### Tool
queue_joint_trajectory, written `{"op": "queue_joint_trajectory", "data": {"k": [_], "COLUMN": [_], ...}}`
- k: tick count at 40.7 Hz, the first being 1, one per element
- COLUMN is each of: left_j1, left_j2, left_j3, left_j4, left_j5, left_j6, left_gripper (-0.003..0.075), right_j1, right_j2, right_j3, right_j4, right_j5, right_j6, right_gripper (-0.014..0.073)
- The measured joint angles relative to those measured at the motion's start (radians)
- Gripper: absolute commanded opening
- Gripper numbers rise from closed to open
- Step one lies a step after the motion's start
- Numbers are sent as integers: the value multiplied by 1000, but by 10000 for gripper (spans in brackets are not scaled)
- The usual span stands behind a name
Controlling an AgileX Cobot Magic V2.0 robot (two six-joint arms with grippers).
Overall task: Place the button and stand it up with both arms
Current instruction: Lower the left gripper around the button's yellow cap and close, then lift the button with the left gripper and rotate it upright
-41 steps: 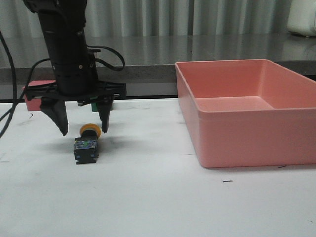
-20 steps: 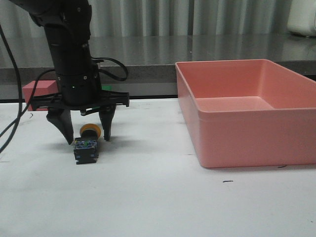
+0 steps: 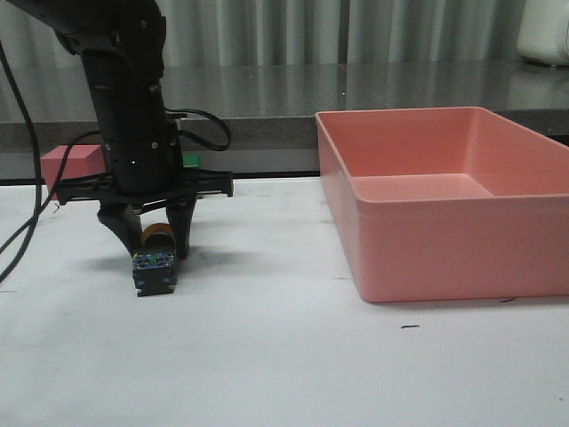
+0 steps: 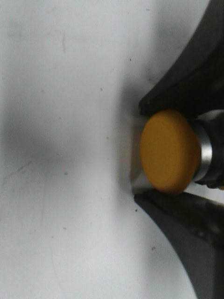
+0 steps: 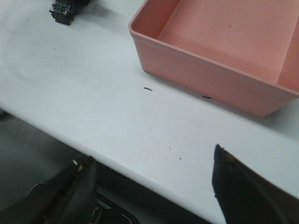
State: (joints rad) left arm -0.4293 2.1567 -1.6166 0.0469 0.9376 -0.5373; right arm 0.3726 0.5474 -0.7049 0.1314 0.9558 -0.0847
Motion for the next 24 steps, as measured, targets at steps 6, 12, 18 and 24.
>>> {"op": "queue_joint_trajectory", "data": {"k": [6,12,18,24], "left_j1": [-2,-2,-2,-2], "left_j2": [0,0,0,-2], "left_j3": [0,0,-4,-21], "left_j4": [0,0,0,2], "left_j5": [0,0,5,18], "left_j6": [0,0,0,0], "left_gripper": [262,262,262,262], "right_j1": [0,0,0,0], "right_j2": [0,0,0,0], "right_j3": [0,0,0,0], "right_j4": [0,0,0,0], "right_j5": [0,0,0,0], "right_j6": [0,0,0,0], "right_gripper": [541,541,541,541]}}
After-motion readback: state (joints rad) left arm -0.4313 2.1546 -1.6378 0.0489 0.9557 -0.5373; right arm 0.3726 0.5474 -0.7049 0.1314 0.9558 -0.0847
